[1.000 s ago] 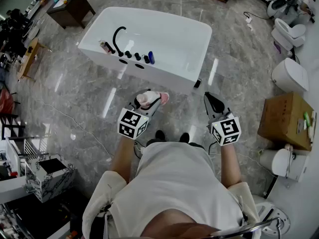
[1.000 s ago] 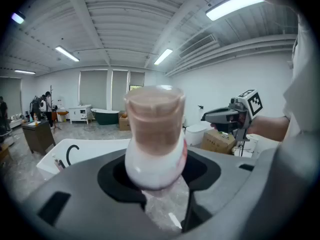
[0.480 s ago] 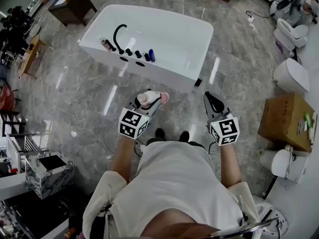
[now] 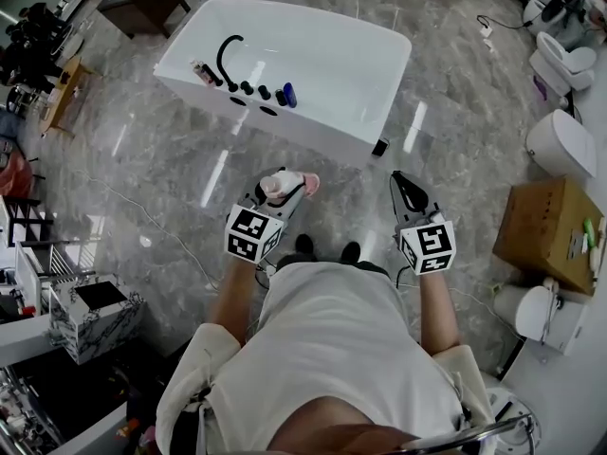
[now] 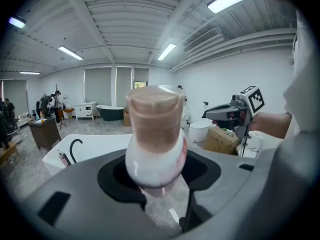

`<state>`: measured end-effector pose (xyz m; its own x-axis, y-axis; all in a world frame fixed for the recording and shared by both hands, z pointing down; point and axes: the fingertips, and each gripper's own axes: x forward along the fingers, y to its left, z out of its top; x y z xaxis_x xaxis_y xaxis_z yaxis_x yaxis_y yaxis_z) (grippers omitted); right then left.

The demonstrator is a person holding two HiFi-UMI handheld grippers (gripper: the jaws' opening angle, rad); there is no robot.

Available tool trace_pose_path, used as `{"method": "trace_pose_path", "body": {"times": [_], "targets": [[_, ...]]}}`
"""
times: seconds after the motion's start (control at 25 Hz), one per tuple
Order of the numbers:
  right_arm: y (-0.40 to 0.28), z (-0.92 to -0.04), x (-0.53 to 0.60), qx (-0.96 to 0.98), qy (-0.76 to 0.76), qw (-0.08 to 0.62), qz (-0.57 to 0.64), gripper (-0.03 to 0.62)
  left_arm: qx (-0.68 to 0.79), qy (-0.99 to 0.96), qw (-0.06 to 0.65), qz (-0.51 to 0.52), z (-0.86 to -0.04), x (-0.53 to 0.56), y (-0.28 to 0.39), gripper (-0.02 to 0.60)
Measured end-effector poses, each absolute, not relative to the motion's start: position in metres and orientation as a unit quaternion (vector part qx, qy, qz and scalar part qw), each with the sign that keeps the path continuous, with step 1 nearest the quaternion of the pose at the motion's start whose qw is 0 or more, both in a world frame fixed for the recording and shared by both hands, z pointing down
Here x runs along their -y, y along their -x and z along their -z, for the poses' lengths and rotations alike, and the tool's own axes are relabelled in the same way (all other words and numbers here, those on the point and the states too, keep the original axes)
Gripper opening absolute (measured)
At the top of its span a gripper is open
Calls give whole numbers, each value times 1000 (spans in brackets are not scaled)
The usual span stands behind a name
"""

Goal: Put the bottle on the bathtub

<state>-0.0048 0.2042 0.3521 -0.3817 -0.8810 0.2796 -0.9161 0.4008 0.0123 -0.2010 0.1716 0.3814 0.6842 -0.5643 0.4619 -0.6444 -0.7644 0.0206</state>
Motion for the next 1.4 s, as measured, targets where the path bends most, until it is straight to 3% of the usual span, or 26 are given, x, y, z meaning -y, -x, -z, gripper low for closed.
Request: {"method": "trace_pose_path", "body": {"times": [1.4], "targets": [[-59,-387,-205,852,-502,121,-88,35,380,-890,127,-219,-403,-186,151,224]]}}
